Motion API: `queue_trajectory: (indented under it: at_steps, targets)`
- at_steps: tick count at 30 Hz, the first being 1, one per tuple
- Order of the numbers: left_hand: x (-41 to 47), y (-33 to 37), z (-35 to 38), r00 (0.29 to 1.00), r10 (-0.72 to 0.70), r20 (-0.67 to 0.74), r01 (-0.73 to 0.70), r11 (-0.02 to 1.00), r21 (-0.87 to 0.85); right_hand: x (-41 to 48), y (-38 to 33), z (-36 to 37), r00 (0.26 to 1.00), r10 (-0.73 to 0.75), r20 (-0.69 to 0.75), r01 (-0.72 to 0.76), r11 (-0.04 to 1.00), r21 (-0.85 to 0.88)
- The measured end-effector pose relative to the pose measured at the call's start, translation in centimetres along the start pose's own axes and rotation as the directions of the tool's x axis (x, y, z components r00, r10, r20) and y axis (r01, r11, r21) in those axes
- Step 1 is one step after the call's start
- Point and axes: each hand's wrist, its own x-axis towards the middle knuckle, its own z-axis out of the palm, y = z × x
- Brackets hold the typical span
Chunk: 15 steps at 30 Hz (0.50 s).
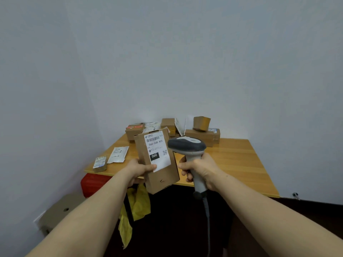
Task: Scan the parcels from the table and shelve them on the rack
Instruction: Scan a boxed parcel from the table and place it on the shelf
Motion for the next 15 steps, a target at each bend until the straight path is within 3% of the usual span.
queue_trajectory:
  at_steps: [7,11,15]
  targets:
    - [-4.0,-1.3,-4.0,0.989,0.003,0.146,0.021,0.986,-0.163,2.9,1.2,0.5,0.987,-0.032,-0.156,0.024,0.998,-0.052]
    - [-8.6,-4.0,-7.8,0.993,0.003,0.117,0.027,0.965,-0.26,3.0,2.6,4.7,0.999,-0.01,0.044,0.012,0.999,-0.039]
    - [-14.4,-7.7,-12.4,0.999,-0.045,-0.024,0.035,0.946,-0.323,0.9,3.8,11.0,0.959,-0.024,0.282,0.035,0.999,-0.035]
